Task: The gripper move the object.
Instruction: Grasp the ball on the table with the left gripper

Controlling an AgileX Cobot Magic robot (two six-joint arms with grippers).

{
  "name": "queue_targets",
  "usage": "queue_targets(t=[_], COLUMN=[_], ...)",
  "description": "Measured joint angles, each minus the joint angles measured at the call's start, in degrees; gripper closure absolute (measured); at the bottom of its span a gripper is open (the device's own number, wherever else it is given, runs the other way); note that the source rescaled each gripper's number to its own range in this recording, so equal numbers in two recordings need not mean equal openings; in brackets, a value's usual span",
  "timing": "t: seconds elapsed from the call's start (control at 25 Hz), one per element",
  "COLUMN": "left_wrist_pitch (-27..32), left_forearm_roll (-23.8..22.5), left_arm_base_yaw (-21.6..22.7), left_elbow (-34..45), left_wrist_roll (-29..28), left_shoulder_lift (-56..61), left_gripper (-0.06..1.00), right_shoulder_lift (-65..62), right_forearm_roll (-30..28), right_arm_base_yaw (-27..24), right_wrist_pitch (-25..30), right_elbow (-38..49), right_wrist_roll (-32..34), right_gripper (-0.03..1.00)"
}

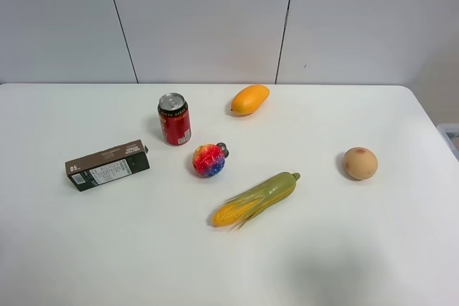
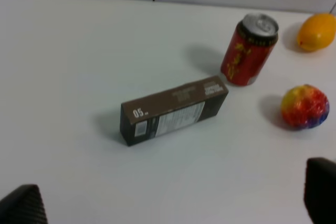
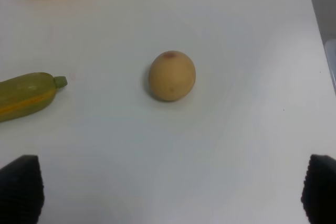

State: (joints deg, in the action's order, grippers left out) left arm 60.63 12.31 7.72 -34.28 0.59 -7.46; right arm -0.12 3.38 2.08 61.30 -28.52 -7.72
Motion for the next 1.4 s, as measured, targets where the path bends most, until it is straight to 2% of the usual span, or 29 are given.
queue_targets(t=[0.2,0.32,0.52,0.64,0.88,1.0,1.2,1.4], left_wrist_pitch=[-0.6,-2.2,-3.9,-5.0,-8.2,-11.0,-15.6,-16.5], left_forearm_roll=[0.1,0.1,0.0,-1.4,-8.0,-9.2,-9.2,-11.2], left_arm_base_yaw=[0.0,0.0,-0.5,-3.5,-15.3,-21.8,-31.1,-39.6], left_elbow=[-2.6,-7.0,-17.8,-24.4,-36.8,-40.2,-42.1,-42.1], left_wrist_roll=[3.5,5.7,7.3,7.4,7.2,6.9,6.9,6.9], left_shoulder_lift=[-13.4,-23.4,-38.5,-45.5,-59.9,-66.2,-74.0,-79.5], left_gripper=[-0.06,-0.06,-0.06,-0.06,-0.06,-0.06,-0.06,-0.06], right_shoulder_lift=[0.0,0.0,0.0,0.0,0.0,0.0,0.0,0.0], right_forearm_roll=[0.0,0.0,0.0,0.0,0.0,0.0,0.0,0.0], right_arm_base_yaw=[0.0,0.0,0.0,0.0,0.0,0.0,0.0,0.0], right_wrist_pitch=[0.0,0.0,0.0,0.0,0.0,0.0,0.0,0.0], right_elbow=[0.0,0.0,0.0,0.0,0.0,0.0,0.0,0.0], right_wrist_roll=[0.0,0.0,0.0,0.0,0.0,0.0,0.0,0.0], right_gripper=[-0.03,-0.03,-0.03,-0.03,-0.03,-0.03,-0.03,-0.03])
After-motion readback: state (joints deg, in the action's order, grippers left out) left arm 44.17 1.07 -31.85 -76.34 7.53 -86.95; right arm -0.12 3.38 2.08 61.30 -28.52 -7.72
